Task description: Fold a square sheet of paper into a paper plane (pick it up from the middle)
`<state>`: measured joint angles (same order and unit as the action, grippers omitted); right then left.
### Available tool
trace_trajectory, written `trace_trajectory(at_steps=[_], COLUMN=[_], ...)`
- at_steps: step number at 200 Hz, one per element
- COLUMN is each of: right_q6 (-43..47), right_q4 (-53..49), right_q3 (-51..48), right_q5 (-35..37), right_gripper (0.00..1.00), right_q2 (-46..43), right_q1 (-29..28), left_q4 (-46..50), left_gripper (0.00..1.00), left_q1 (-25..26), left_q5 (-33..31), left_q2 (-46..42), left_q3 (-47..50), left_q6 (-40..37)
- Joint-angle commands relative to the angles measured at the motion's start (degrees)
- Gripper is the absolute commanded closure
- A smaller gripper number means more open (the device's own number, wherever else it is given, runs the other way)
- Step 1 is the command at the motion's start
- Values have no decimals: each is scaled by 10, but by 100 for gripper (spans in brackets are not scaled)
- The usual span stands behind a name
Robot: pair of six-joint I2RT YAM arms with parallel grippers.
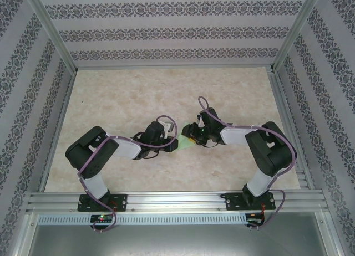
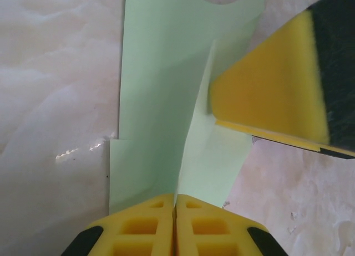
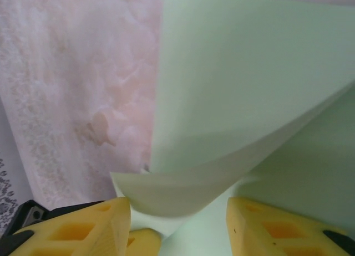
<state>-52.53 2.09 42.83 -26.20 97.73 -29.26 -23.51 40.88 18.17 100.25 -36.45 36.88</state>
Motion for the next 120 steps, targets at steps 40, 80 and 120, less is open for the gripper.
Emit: trace_trajectory(at_steps=[40,80,120], right_q6=[20,22,23], right_q4=[-64,-123,-161], right_q3=[27,45,57], right_q5=[41,75,93], right_gripper=[52,52,54], right_q2=[23,38,54], right_q1=[-7,-7,-10], left_q4=[40,77,197], left_gripper=[89,72,57], left_q1=[-12,-17,-25], left_q5=[7,16,-15], left_q2=[10,-11,-83], left_q3=[-26,-38,-57], left_q6=[18,16,-21])
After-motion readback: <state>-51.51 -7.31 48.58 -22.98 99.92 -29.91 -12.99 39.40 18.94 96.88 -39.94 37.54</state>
